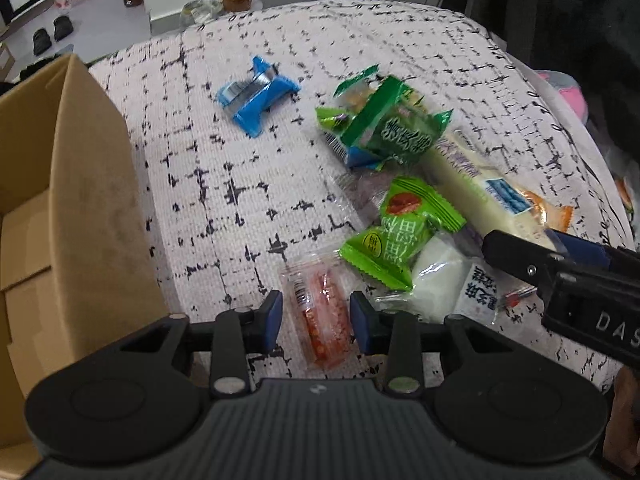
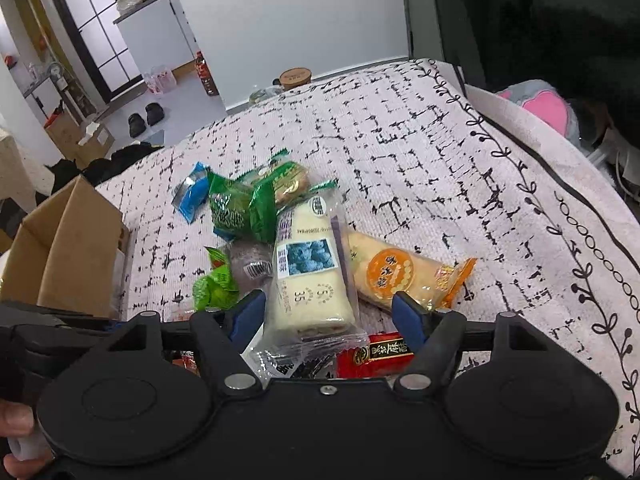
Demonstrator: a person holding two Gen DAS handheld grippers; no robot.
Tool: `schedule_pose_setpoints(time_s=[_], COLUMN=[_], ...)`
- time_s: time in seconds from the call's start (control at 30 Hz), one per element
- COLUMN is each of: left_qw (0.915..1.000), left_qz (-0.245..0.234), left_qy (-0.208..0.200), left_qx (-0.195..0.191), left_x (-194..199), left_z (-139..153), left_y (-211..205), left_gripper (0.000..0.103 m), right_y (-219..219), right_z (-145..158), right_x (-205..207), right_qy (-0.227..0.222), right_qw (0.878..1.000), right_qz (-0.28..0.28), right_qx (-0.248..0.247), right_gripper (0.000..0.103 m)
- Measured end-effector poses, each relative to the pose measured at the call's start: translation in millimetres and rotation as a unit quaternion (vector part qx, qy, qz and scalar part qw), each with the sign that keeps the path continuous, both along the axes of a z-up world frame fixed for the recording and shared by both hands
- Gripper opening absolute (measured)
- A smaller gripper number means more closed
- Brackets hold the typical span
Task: Organize snacks
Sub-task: 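Grasp the orange-red stick pack with the left gripper while the right grasps the cream cake bar, then carry the orange-red pack into the box with the left gripper and release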
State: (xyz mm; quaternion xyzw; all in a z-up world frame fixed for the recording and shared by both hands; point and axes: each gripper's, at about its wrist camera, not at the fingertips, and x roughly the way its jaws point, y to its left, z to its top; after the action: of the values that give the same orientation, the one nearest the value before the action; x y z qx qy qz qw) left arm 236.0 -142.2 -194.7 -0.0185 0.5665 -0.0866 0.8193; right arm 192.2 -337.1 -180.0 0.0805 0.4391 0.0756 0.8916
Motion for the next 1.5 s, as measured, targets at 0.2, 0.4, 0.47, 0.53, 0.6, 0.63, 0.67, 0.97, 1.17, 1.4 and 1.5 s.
schedule_pose_setpoints(time_s=[0.2, 0.4, 0.47, 0.53, 0.6, 0.63, 0.67, 0.97, 1.17, 1.4, 1.5], left_qw=[0.9999, 0.9999, 0.9996, 0.9991, 0.9984, 0.9980, 0.9976, 0.9929, 0.9893, 0.9859, 0.9847], left_qz=[0.006, 0.003, 0.009, 0.015, 0.020, 0.022, 0.025, 0.028, 0.026, 0.043, 0.052], left_qy=[-0.002, -0.010, -0.020, -0.030, -0.039, -0.042, -0.046, -0.093, -0.129, -0.144, -0.148], left_qx=[0.011, -0.011, -0.020, -0.028, -0.037, -0.041, -0.045, -0.068, -0.063, -0.073, -0.075], left_x=[0.4, -6.9, -8.7, -9.8, -10.8, -11.9, -12.9, -20.0, -27.4, -39.2, -44.7], left_z=[0.2, 6.2, 11.1, 16.4, 22.3, 24.8, 27.4, 53.7, 72.5, 87.4, 92.2], left_y=[0.4, 1.7, 5.0, 8.8, 12.9, 15.1, 17.3, 33.7, 45.6, 71.2, 83.1], left_gripper=[0.021, 0.019, 0.019, 0.018, 0.018, 0.018, 0.018, 0.018, 0.018, 0.018, 0.018], right_y=[6.7, 4.1, 2.3, 1.4, 2.2, 2.2, 2.5, 8.9, 17.7, 40.7, 53.2], right_z=[-4.5, 7.3, 12.2, 17.1, 20.6, 22.6, 24.4, 48.3, 66.6, 80.4, 84.2], right_x=[0.2, -5.1, -6.1, -6.6, -7.0, -7.6, -8.1, -14.9, -19.6, -27.2, -29.4], right_qy=[-0.001, -0.024, -0.030, -0.036, -0.040, -0.043, -0.046, -0.078, -0.099, -0.118, -0.123], right_qw=[1.000, 0.999, 0.999, 0.999, 0.999, 0.999, 0.999, 0.997, 0.995, 0.993, 0.992], right_qz=[0.022, 0.021, 0.016, 0.014, 0.010, 0.009, 0.008, -0.002, -0.007, 0.005, 0.013], right_qx=[-0.018, -0.013, -0.010, -0.007, -0.006, -0.006, -0.006, -0.013, -0.011, 0.004, 0.012], right_gripper=[0.049, 0.046, 0.044, 0.039, 0.037, 0.036, 0.036, 0.035, 0.034, 0.034, 0.035])
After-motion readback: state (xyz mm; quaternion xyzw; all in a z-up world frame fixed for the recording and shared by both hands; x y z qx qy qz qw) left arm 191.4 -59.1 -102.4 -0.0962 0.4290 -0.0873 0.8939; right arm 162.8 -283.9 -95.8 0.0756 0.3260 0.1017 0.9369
